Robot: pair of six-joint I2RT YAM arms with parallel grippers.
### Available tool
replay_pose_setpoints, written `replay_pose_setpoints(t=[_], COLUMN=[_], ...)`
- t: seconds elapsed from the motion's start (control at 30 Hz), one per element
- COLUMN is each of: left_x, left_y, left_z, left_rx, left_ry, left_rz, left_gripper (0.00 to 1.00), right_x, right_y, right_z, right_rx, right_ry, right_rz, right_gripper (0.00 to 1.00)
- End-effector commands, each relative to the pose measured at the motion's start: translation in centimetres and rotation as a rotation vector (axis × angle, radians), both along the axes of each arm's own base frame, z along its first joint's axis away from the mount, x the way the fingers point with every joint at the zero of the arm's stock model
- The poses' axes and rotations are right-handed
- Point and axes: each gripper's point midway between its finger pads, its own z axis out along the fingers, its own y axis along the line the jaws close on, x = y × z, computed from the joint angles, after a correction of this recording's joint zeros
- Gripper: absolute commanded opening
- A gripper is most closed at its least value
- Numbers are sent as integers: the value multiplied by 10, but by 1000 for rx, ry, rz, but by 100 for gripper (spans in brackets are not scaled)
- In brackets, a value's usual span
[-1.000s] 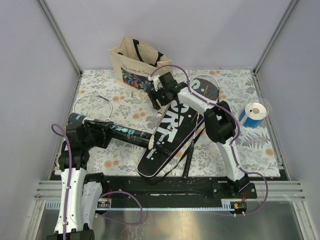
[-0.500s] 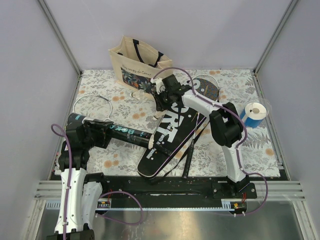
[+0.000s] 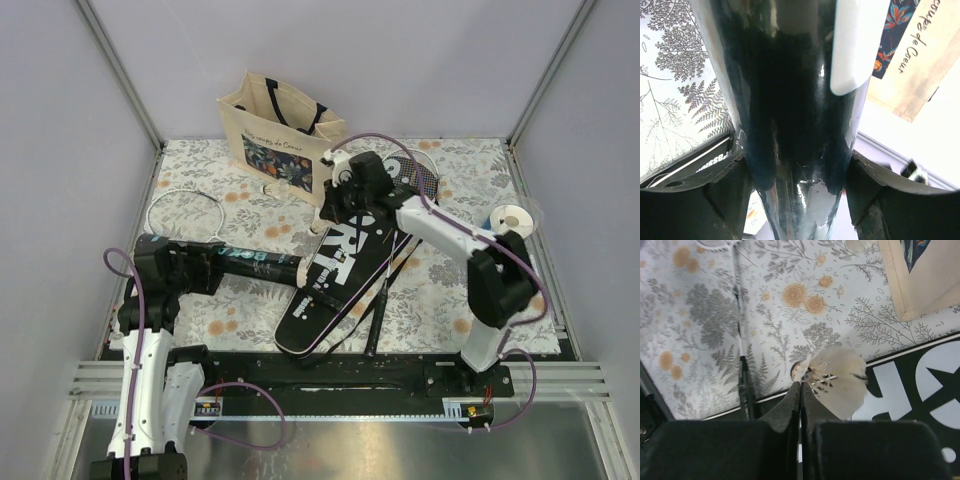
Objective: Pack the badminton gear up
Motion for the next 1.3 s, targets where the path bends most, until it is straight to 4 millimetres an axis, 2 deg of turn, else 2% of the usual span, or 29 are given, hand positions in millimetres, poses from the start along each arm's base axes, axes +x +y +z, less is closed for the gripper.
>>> replay_pose_setpoints(t=[0.0,0.03,0.17,0.27,0.37,0.67,0.77,1.0,1.27], left_x=[16,18,25,30,33,29,28,27,26], left_y=[7,7,2,-2,-4,4,2,0,-3], left_z=[22,22,18,17,18,25,25,28,33], left_rx=[-47,-61,-153,-227,-284,-284,-291,-299,-307], left_ry=[-40,-28,14,41,48,30,30,19,10], left_rz=[78,90,109,129,147,208,202,192,175], left_gripper=[20,20,20,20,20,20,20,20,19], right_x=[-20,-25,-59,-77,-99,-147,-154,-156,-161], right_y=[-11,-14,-37,-48,-49,-24,-13,12,47], right_z=[95,119,157,168,173,200,199,182,173], right_rx=[242,318,474,516,568,677,675,650,687], right_ry=[-178,-240,-362,-430,-480,-503,-485,-431,-374], right_rz=[-55,-69,-106,-140,-124,-30,-8,18,54], right_gripper=[0,0,0,0,0,0,0,0,0])
